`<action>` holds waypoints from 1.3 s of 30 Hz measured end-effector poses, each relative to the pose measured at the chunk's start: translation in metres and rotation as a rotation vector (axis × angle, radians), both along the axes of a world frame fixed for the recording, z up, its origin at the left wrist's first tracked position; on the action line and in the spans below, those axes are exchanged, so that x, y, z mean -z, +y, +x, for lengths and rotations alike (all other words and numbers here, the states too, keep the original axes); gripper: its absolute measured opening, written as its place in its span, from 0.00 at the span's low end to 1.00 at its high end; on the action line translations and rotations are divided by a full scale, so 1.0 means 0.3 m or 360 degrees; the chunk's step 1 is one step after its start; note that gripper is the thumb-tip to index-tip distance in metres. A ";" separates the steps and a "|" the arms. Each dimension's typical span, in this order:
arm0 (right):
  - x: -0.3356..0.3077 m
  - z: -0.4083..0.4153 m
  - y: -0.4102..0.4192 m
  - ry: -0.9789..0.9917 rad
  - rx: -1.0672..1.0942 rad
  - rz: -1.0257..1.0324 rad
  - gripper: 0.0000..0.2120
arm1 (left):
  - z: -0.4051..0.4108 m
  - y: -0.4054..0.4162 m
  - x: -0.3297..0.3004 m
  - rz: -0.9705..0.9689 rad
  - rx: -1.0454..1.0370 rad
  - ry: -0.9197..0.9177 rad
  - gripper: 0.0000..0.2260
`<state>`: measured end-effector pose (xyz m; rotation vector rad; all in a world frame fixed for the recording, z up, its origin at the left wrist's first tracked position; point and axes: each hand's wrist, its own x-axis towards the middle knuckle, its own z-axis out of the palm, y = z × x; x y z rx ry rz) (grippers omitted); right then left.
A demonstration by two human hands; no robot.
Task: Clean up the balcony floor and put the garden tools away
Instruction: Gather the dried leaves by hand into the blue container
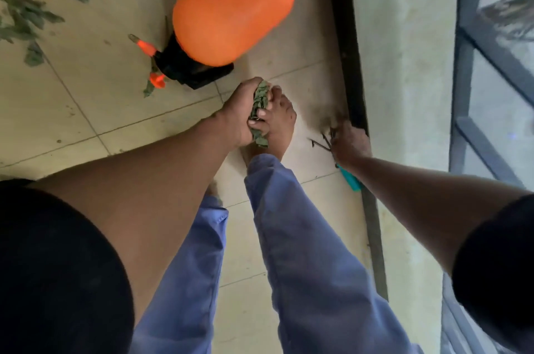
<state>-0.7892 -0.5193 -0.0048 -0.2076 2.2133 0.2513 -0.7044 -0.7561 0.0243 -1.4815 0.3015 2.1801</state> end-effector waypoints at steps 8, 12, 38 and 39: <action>0.077 0.018 0.010 0.0200 0.0154 -0.0139 0.07 | 0.079 0.066 0.050 -0.0020 0.0154 -0.0085 0.22; 0.023 -0.011 -0.027 0.0283 0.0231 -0.0180 0.08 | 0.119 0.040 0.022 -0.0039 0.0129 -0.0111 0.19; -0.567 -0.056 -1.017 -0.0191 -0.0899 -0.1616 0.18 | 0.124 -0.511 -0.335 -0.0230 -0.1046 -0.0061 0.15; -0.523 -0.095 -1.030 -0.0143 -0.0840 -0.1456 0.19 | 0.142 -0.519 -0.316 -0.0211 -0.1059 -0.0093 0.15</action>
